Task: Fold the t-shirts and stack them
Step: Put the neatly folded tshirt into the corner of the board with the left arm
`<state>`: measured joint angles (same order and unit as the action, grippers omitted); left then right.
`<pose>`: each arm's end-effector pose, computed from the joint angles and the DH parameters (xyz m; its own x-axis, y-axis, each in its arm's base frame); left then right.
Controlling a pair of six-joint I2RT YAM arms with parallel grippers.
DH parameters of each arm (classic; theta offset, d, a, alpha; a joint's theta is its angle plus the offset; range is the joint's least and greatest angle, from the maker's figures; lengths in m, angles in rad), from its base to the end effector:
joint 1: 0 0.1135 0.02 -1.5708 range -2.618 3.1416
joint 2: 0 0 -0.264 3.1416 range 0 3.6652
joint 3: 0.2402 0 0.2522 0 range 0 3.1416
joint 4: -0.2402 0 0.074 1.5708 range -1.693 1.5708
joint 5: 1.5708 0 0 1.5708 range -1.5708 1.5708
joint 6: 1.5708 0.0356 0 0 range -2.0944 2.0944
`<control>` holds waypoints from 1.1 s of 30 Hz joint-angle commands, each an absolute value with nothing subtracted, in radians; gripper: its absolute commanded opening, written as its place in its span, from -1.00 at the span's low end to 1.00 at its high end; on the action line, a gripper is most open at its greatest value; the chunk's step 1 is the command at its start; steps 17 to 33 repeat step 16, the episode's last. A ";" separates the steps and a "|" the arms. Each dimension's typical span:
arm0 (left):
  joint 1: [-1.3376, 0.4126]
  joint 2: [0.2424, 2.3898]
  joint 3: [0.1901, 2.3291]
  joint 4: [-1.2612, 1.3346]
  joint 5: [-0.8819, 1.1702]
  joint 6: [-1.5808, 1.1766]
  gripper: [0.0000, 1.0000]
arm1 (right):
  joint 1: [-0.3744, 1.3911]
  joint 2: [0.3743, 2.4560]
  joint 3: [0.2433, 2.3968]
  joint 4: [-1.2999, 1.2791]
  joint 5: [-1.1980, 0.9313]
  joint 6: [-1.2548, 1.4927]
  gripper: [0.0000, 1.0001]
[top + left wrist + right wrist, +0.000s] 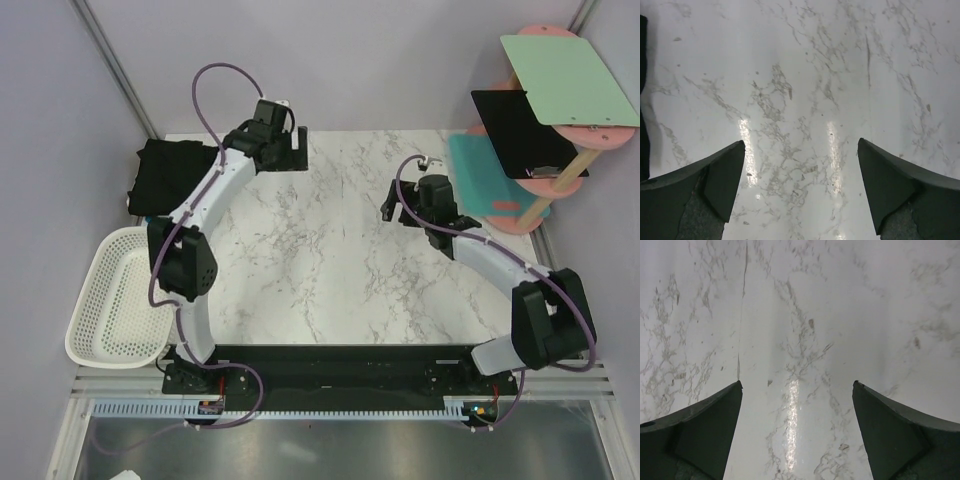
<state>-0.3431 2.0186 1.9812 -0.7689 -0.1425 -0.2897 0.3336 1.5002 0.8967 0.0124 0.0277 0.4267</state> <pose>0.4320 -0.1490 0.3234 -0.7200 -0.0430 -0.6926 0.0363 0.9944 -0.0995 0.3103 0.1065 0.2262 -0.6058 0.2279 -0.7623 -0.0603 0.9422 0.3296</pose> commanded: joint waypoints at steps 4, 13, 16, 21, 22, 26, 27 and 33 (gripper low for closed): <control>-0.417 1.761 1.532 -0.526 -0.054 -0.285 1.00 | 0.331 1.292 0.865 -0.066 0.313 0.310 0.96; -0.445 1.556 1.135 -0.368 -0.046 -0.308 1.00 | 0.333 1.121 0.710 -0.081 0.413 0.307 0.96; -0.445 1.540 1.098 -0.364 -0.070 -0.307 1.00 | 0.333 1.120 0.695 -0.083 0.410 0.319 0.96; -0.445 1.540 1.098 -0.364 -0.070 -0.307 1.00 | 0.333 1.120 0.695 -0.083 0.410 0.319 0.96; -0.445 1.540 1.098 -0.364 -0.070 -0.307 1.00 | 0.333 1.120 0.695 -0.083 0.410 0.319 0.96; -0.445 1.540 1.098 -0.364 -0.070 -0.307 1.00 | 0.333 1.120 0.695 -0.083 0.410 0.319 0.96; -0.445 1.540 1.098 -0.364 -0.070 -0.307 1.00 | 0.333 1.120 0.695 -0.083 0.410 0.319 0.96; -0.445 1.540 1.098 -0.364 -0.070 -0.307 1.00 | 0.333 1.120 0.695 -0.083 0.410 0.319 0.96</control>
